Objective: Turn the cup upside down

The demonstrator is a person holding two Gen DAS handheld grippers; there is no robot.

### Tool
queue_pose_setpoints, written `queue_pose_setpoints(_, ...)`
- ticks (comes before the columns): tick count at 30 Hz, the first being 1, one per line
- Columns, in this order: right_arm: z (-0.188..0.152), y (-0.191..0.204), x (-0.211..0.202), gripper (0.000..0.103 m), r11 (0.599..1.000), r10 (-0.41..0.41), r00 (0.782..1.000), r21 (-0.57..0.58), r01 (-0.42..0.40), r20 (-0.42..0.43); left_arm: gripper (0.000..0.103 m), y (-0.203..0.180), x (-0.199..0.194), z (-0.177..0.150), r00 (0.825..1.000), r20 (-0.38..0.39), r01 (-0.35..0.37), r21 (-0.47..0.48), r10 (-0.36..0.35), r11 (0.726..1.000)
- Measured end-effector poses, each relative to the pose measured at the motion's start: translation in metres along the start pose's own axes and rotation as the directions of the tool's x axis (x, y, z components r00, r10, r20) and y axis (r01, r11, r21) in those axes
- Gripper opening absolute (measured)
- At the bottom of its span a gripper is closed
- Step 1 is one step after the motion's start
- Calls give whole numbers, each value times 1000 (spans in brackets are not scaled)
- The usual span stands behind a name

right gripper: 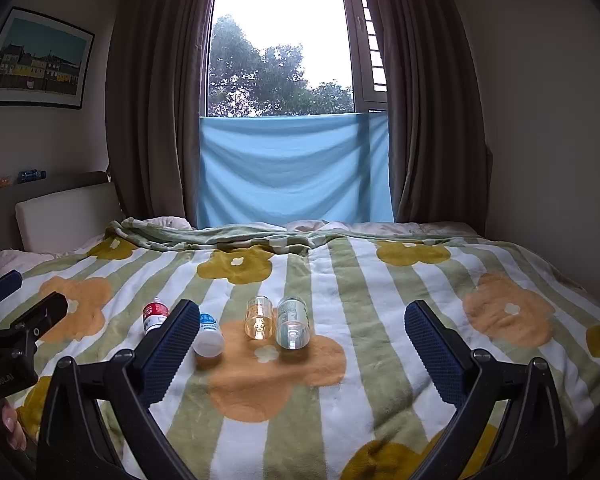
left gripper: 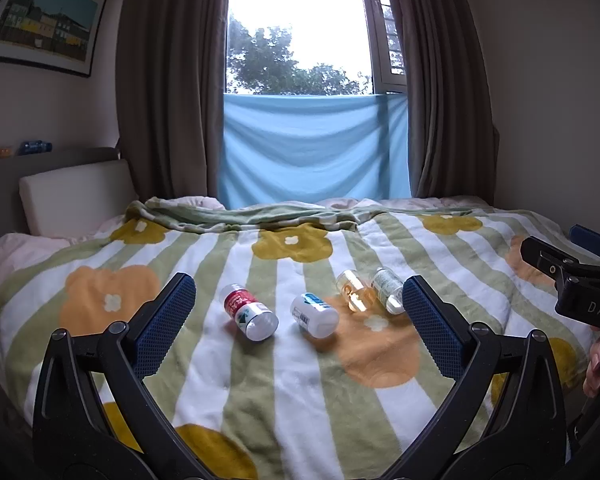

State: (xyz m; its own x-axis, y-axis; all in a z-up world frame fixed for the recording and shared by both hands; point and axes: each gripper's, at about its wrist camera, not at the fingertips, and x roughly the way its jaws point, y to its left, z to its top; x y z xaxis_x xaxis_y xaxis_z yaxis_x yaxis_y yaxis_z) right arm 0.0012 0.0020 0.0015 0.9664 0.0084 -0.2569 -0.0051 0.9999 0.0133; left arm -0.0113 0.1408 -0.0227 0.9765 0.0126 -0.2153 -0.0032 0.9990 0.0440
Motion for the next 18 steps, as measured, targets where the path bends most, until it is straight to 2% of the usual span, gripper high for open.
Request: queue_pose_setpoints(18, -7, 0, 4, 102, 1000, -3, 1000, -9, 3, 2, 103, 5, 2, -5, 1000, -6, 7, -11, -7, 1000)
